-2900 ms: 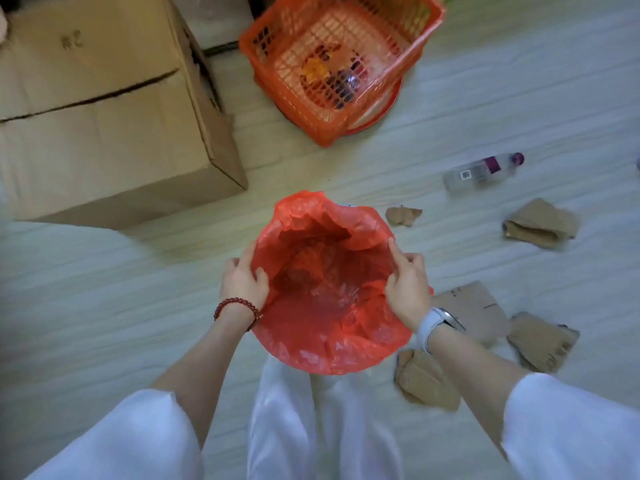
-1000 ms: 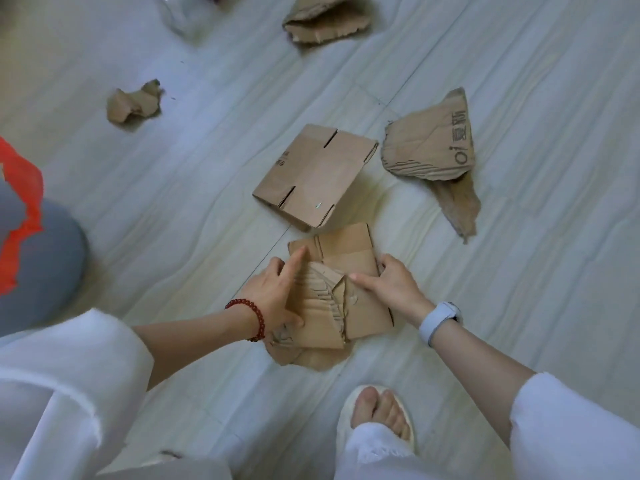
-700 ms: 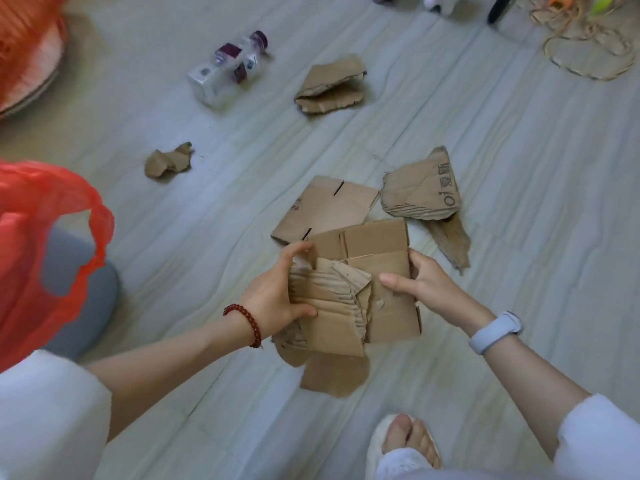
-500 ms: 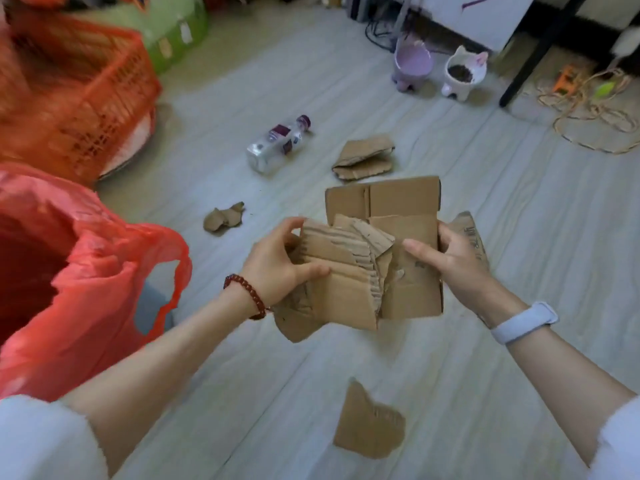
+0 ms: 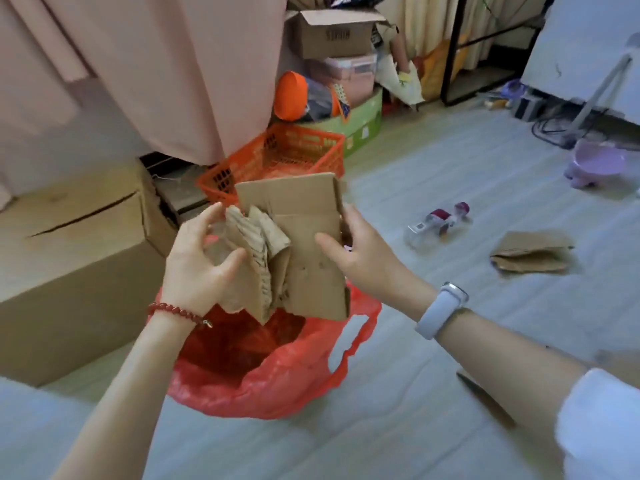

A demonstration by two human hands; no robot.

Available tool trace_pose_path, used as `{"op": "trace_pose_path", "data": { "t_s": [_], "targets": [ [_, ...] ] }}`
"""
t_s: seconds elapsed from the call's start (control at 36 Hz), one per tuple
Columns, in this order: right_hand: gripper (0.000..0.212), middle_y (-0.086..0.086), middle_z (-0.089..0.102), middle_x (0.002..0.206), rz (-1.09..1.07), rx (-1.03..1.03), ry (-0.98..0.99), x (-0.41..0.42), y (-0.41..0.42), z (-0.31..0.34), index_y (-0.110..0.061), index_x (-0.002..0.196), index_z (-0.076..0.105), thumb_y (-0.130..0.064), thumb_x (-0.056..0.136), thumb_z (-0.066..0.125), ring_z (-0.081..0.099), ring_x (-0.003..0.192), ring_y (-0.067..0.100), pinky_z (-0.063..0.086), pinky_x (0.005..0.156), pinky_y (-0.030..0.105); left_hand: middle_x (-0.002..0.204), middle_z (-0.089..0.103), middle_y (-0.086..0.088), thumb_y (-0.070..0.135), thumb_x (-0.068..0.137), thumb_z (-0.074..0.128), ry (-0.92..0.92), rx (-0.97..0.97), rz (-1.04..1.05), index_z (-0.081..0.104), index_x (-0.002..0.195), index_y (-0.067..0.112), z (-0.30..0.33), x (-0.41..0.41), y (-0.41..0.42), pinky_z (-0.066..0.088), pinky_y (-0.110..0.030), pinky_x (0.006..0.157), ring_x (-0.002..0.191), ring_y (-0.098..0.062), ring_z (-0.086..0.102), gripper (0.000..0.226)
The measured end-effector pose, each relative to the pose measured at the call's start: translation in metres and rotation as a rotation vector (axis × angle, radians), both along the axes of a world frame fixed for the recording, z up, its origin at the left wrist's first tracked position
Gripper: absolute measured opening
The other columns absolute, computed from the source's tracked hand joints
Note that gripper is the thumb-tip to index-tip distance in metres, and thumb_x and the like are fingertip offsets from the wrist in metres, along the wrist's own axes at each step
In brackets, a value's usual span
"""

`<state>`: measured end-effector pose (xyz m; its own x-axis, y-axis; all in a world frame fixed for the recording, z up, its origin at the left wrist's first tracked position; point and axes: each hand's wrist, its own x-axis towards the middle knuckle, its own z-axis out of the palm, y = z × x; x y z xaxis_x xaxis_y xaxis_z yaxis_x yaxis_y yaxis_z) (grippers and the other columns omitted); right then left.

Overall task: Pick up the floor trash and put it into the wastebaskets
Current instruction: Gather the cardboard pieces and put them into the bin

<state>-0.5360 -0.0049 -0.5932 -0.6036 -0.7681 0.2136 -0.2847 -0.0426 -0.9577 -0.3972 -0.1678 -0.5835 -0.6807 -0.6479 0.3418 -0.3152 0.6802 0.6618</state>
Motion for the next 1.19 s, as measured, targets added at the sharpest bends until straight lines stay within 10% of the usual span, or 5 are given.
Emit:
{"op": "trace_pose_path", "data": {
  "t_s": [0.25,0.44,0.81,1.0,1.19],
  "targets": [
    [0.032,0.001,0.063,0.098,-0.066,0.210,0.148,0.002,0.023,-0.043,-0.015,0.122,0.053,-0.007,0.092,0.048,0.060,0.090,0.016,0.045,0.077,0.013,0.113,0.059,-0.011,0.004,0.080,0.058,0.042,-0.091,-0.038,0.060,0.114,0.007,-0.045,0.000,0.038,0.024,-0.001,0.094,0.109,-0.013,0.049,0.034],
    [0.027,-0.003,0.062,0.084,-0.251,0.459,0.131,-0.019,0.139,-0.083,-0.014,0.111,0.058,-0.002,0.091,0.044,0.061,0.075,0.008,0.044,0.073,0.014,0.104,0.061,-0.005,0.021,0.078,0.045,0.017,-0.119,-0.473,0.060,0.105,0.015,-0.093,-0.043,0.149,0.045,-0.040,0.085,0.098,-0.021,0.055,0.031],
    [0.082,0.002,0.012,0.153,0.426,1.318,0.449,0.081,0.313,-0.241,-0.032,0.146,0.011,-0.036,0.081,0.060,0.011,0.141,0.024,0.023,0.110,0.040,0.155,0.001,-0.006,0.032,0.092,0.045,-1.066,-0.167,-0.936,0.010,0.145,0.028,-0.265,0.001,0.245,0.013,-0.043,0.114,0.143,-0.027,0.002,0.064],
    [0.065,0.010,0.038,0.122,0.415,1.359,0.585,0.103,0.315,-0.266,-0.011,0.124,0.037,-0.028,0.070,0.070,0.036,0.109,0.030,0.034,0.082,0.037,0.154,-0.018,-0.007,0.037,0.089,0.050,-1.199,-0.314,-0.937,0.001,0.145,0.032,-0.291,0.029,0.233,0.007,-0.049,0.114,0.142,-0.031,-0.012,0.075],
    [0.015,0.005,0.054,0.093,0.040,1.086,-0.132,0.050,0.320,-0.244,-0.014,0.090,0.055,-0.025,0.086,0.062,0.052,0.091,0.019,0.040,0.078,0.032,0.150,0.017,-0.007,0.027,0.090,0.048,-1.009,-0.134,-0.822,0.027,0.140,0.023,-0.284,-0.010,0.238,0.025,-0.040,0.107,0.137,-0.026,0.017,0.055]
  ]
}}
